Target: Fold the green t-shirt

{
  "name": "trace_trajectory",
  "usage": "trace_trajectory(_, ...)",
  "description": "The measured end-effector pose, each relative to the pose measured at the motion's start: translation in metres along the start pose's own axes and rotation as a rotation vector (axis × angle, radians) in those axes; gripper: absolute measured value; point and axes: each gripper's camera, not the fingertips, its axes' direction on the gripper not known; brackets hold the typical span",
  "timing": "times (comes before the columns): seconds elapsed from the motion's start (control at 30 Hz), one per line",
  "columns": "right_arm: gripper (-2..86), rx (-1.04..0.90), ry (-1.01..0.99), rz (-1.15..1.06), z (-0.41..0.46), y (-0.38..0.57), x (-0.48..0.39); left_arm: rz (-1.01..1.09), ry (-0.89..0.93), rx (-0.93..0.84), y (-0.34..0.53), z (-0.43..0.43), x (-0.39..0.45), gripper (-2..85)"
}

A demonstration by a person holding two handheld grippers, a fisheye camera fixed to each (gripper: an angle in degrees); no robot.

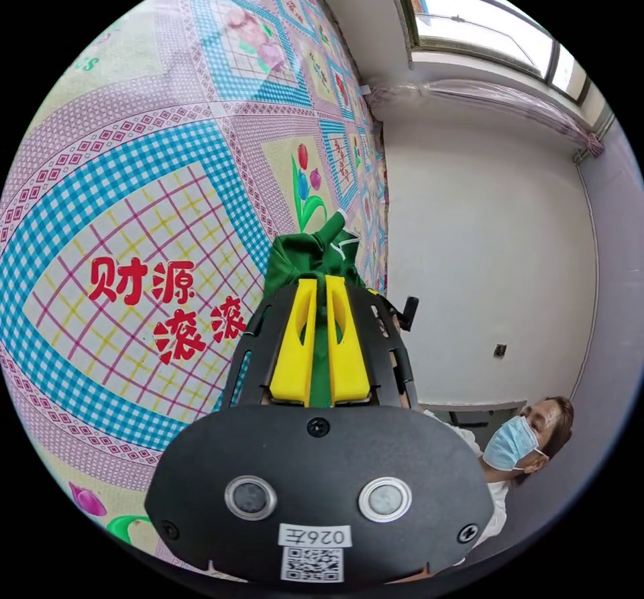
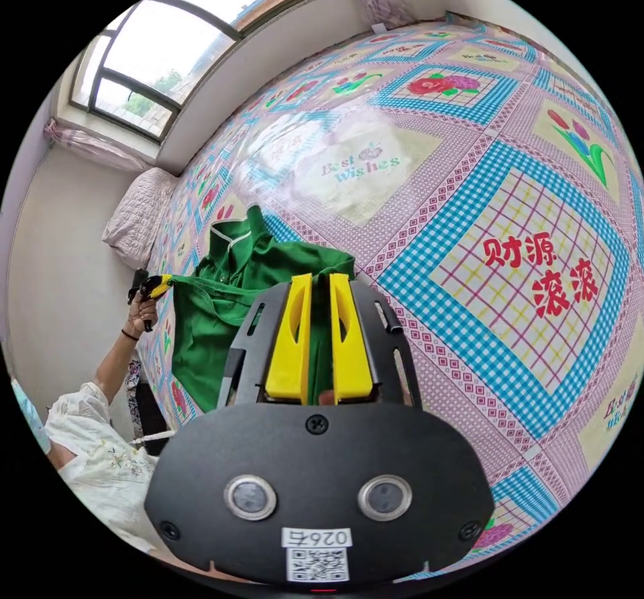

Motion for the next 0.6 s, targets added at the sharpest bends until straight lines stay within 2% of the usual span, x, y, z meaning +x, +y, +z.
trace_trajectory(0.13,2.5,-0.035,-0.179,0.009,-0.010,-0.012,0.042,0.034,-0.040,-0.050,-0.025,-0.012,0.000,3.6)
trace_trajectory(0.27,1.9,0.053,-0.333,0.077,-0.034,-0.014,0.086,0.084,-0.112,-0.131,-0.043,-0.019,0.008,4.2)
trace_trajectory(0.4,-0.5,0.086,-0.281,-0.003,-0.047,-0.011,0.068,0.090,-0.184,-0.145,-0.057,-0.021,0.014,4.2)
trace_trajectory(0.6,-1.1,-0.096,-0.085,-0.312,0.006,-0.007,-0.032,0.215,-0.203,-0.116,-0.071,-0.027,0.042,3.5)
